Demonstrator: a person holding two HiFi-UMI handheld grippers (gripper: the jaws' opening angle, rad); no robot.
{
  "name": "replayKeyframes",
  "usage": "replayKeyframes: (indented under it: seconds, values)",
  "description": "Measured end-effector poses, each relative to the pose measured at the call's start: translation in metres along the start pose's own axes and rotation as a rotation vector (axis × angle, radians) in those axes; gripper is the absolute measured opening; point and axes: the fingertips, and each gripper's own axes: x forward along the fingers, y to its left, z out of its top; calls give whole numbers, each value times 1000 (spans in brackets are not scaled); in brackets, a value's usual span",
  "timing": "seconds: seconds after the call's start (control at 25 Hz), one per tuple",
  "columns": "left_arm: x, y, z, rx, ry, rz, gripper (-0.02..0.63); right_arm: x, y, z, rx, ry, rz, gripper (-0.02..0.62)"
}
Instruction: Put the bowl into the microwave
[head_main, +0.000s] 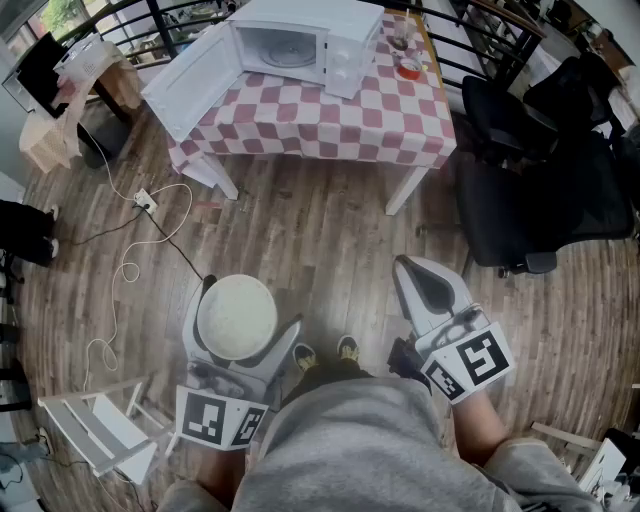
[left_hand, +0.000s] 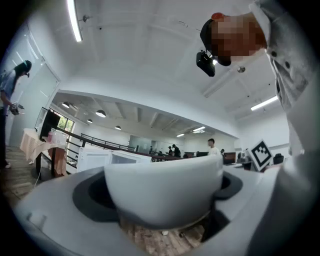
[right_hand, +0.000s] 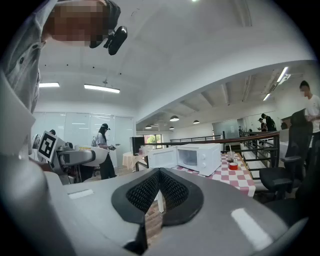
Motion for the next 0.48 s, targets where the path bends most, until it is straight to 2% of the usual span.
replayKeyframes:
  seconds: [0.48]
  values:
    - [-16,0,4,-1,-10,8,529,-6,16,5,28,-23,16,0]
